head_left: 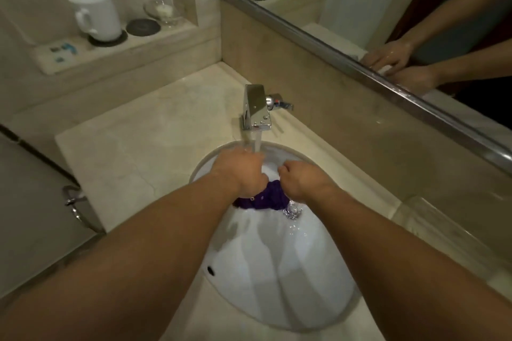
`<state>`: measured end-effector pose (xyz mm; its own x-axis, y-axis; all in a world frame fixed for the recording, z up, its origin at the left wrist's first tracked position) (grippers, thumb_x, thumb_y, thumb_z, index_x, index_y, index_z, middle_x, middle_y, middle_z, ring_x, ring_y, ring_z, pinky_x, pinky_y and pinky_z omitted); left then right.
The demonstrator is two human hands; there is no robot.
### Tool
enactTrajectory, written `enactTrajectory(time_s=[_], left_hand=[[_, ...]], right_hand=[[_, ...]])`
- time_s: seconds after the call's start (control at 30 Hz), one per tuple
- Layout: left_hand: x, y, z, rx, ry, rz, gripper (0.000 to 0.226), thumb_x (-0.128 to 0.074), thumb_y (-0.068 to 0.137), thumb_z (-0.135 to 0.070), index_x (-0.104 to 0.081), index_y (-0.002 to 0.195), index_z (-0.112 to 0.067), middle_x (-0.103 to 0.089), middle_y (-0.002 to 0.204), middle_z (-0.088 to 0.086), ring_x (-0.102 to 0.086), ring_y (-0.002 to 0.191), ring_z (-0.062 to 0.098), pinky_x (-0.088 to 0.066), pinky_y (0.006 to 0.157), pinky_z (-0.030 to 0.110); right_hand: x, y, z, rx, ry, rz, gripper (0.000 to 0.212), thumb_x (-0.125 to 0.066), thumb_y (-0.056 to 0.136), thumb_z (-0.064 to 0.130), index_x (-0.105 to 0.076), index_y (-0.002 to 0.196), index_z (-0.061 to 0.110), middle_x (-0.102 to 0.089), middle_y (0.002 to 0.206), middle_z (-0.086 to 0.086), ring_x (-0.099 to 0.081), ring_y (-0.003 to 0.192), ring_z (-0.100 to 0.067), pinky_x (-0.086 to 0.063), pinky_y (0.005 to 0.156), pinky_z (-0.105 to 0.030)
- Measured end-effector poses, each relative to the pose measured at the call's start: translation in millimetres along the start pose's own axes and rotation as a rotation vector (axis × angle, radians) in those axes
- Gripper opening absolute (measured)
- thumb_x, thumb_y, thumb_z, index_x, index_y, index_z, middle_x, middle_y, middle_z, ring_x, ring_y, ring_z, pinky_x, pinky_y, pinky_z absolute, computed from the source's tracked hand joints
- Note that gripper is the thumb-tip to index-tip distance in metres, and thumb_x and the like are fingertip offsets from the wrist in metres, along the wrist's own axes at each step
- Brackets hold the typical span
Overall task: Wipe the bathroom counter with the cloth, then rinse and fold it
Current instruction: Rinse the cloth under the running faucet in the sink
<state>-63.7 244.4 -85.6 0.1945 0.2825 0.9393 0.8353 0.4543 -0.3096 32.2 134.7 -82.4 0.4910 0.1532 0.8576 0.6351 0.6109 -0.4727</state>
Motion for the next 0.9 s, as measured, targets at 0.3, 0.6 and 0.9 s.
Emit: enactTrajectory(time_s=[0.3,0.6,0.9], left_hand=[[104.9,-51.7,-33.2,-0.015,-0.015,-0.069,0.052,-0.048,0.091,-0.041,-0.046,0.142,-0.029,-0.054,0.141,0.005,-0.051,0.124,0.028,-0.041,0.100,0.040],[150.0,-106.9,-64.0,-0.077,-0.044,-0.089,0.051,-0.046,0.094,-0.048,-0.046,0.142,-0.030,-0.054,0.142,0.001,-0.051,0.126,0.024,-0.042,0.099,0.039],[201.9,-122.9,-48.1,-0.212,-0.027,-0.122,0.054,-0.052,0.085,-0.040,-0.052,0.137,-0.029,-0.061,0.131,0.001,-0.057,0.117,0.023,-0.049,0.095,0.039]], right_hand=[[73.8,-68.7,8.5,0.033,0.028,-0.014,0.044,-0.029,0.106,0.036,-0.057,0.133,0.015,-0.060,0.134,-0.013,-0.057,0.116,-0.030,-0.045,0.097,-0.038],[126.0,-126.0,17.1,0.019,0.002,-0.002,0.044,-0.036,0.102,0.037,-0.059,0.131,0.013,-0.060,0.134,-0.013,-0.057,0.119,-0.030,-0.044,0.096,-0.036],[155.3,-176.0,20.1,-0.170,0.098,-0.125,0.044,-0.038,0.102,0.040,-0.063,0.127,0.015,-0.063,0.129,-0.010,-0.059,0.115,-0.030,-0.046,0.095,-0.036]])
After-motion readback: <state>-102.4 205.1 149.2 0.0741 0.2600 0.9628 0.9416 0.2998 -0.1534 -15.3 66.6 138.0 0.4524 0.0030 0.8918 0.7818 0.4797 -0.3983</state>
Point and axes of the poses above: each hand's wrist, its own y-axis towards the middle knuckle, its own x-axis out of the back of the hand, z = x × y, the point moved 1 cm from there along y, towards the middle knuckle
